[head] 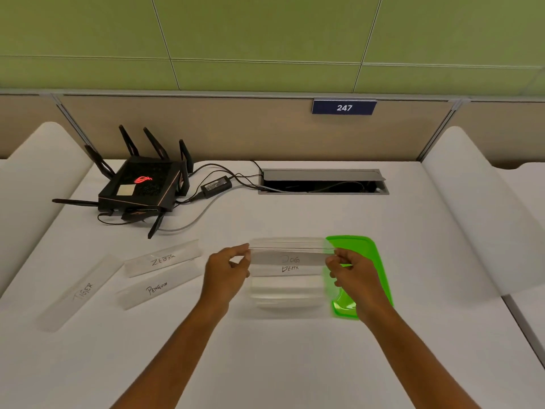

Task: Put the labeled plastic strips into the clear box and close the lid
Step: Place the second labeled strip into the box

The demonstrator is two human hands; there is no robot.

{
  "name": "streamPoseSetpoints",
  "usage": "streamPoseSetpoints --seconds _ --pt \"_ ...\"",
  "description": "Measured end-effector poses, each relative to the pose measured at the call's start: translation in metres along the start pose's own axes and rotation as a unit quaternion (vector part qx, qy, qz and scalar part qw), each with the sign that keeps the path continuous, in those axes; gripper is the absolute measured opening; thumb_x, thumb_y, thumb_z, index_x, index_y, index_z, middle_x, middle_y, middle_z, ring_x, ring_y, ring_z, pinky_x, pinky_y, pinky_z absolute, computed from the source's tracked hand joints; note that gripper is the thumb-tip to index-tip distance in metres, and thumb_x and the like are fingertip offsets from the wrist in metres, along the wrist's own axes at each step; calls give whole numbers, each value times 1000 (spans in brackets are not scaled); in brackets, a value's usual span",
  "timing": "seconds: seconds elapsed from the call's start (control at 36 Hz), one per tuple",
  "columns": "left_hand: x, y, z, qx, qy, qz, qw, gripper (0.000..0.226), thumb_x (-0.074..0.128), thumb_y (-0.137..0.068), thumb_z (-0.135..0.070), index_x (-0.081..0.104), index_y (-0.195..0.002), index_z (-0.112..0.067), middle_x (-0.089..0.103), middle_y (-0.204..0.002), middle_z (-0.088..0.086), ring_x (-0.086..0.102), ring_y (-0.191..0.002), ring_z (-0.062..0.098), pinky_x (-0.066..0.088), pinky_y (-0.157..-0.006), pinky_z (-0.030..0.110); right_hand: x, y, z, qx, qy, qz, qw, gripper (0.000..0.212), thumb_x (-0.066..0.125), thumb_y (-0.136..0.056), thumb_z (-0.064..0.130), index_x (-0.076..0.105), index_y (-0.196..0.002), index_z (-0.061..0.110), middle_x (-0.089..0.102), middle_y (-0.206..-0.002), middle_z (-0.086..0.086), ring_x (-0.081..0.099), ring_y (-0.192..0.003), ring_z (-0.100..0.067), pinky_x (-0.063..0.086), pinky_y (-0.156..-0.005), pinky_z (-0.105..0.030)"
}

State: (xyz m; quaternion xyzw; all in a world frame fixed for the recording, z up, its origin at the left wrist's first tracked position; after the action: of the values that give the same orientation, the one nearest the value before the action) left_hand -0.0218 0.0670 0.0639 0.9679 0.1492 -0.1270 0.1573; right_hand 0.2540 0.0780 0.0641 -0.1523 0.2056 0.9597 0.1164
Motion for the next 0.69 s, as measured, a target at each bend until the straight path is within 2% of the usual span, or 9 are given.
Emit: streamPoseSetpoints --seconds 0.06,0.14,0.19,0.28,0.47,0.61,0.69 --pt "10 -3 3 -19 -13 17 1000 31 68 -96 -10 74 -124 -23 78 -107 0 71 -63 5 48 -55 10 -3 -7 -4 0 13 15 1000 43 75 -87 29 68 -128 17 72 -96 6 72 -92 -23 57 -96 -52" --pt "19 -3 7 -48 -31 42 997 40 63 -96 -3 69 -130 -22 73 -121 -1 72 -72 10 48 -61 16 -6 -11 -8 3 20 42 999 46 73 -93 19 61 -136 11 63 -78 6 65 -68 -17 56 -73 -41" --pt "21 -3 9 -56 -50 54 996 43 62 -96 -4 66 -135 -22 72 -124 1 72 -75 9 46 -61 15 -6 -13 -11 16 24 63 998 50 72 -94 18 57 -141 10 63 -78 0 62 -62 -16 53 -64 -34" --pt "23 -4 11 -63 -63 64 994 44 62 -98 -7 62 -139 -22 68 -130 -1 74 -76 10 47 -63 16 -7 -14 -14 35 28 84 995 54 71 -95 17 54 -145 9 72 -85 -12 59 -57 -16 51 -58 -31" --pt "24 -2 21 -61 -109 85 988 47 61 -99 -9 58 -141 -29 63 -132 -4 78 -72 15 53 -72 21 -7 -15 -18 73 56 122 988 57 69 -96 19 49 -147 5 74 -72 -9 47 -40 -15 39 -41 -26" --pt "29 -3 22 -64 -174 123 975 40 60 -98 -11 60 -133 -30 57 -135 -3 79 -67 13 60 -86 35 -5 -19 -22 102 86 148 980 64 68 -96 22 41 -151 5 72 -68 -11 38 -33 -13 30 -38 -22" --pt "34 -3 19 -83 -203 139 966 36 58 -97 -10 60 -128 -27 56 -131 -1 79 -65 15 58 -68 28 -1 -21 -20 111 106 167 974 69 67 -97 22 34 -155 3 71 -65 -11 37 -32 -13 27 -37 -21"
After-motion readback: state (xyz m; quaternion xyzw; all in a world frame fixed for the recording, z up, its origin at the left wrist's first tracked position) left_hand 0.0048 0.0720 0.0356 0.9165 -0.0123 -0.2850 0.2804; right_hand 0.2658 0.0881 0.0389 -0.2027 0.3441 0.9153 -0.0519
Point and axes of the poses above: each hand's wrist, its own y-axis away from the middle knuckle, its own x-axis out of the palm, z = x × y, the point moved 3 cm from there along -y, towards the middle knuckle
